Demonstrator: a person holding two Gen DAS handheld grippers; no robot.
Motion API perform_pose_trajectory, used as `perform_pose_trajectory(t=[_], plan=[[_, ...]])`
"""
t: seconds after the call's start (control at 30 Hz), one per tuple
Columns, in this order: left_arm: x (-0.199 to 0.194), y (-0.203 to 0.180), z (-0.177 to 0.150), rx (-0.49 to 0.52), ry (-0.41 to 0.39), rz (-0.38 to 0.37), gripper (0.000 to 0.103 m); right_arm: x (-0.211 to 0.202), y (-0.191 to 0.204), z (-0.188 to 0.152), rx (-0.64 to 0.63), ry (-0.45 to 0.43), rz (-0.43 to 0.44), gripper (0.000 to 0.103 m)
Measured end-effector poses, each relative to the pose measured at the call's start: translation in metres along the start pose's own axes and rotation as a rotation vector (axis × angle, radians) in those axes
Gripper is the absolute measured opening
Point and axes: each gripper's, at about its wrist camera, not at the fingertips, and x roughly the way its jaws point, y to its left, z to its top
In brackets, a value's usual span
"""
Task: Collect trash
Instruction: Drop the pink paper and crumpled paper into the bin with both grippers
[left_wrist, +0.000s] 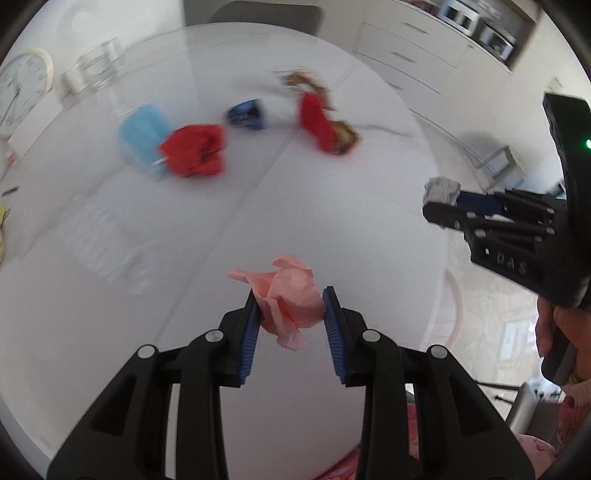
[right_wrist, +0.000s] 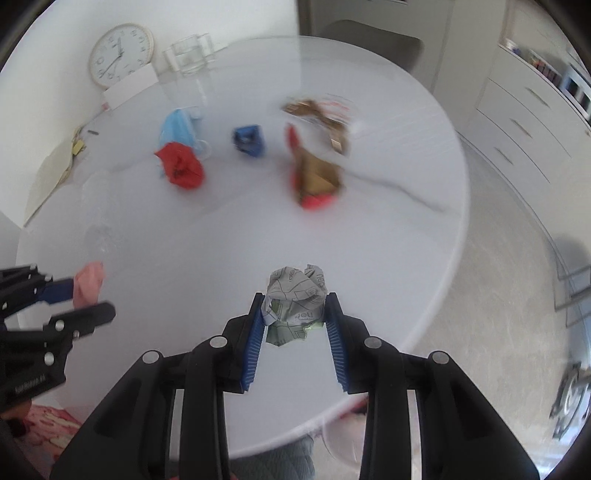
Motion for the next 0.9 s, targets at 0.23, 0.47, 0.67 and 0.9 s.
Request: perform_pose_trajectory(t=[0.23, 0.47, 0.67, 0.9], plan=[[0.011, -0.108, 0.017, 0.201, 0.016, -0.138, 0.033, -0.032, -0.094, -0.087, 0.190, 0.045, -0.090, 0.035], [0.026, -0.179, 0.015, 0.295, 0.074, -0.178, 0.033, -0.014, -0.145, -0.147, 0.293, 0.110, -0.050, 0.038], [0.034, -0.206, 0.015, 0.303, 0.091, -0.149, 0.033, -0.020, -0.162, -0.153, 0.281, 0.091, -0.150, 0.100], [0.045, -0.237, 0.017, 0.340, 0.106, -0.148, 0.033, -0.035, -0.191, -0.151, 0.273, 0.081, -0.207, 0.100]])
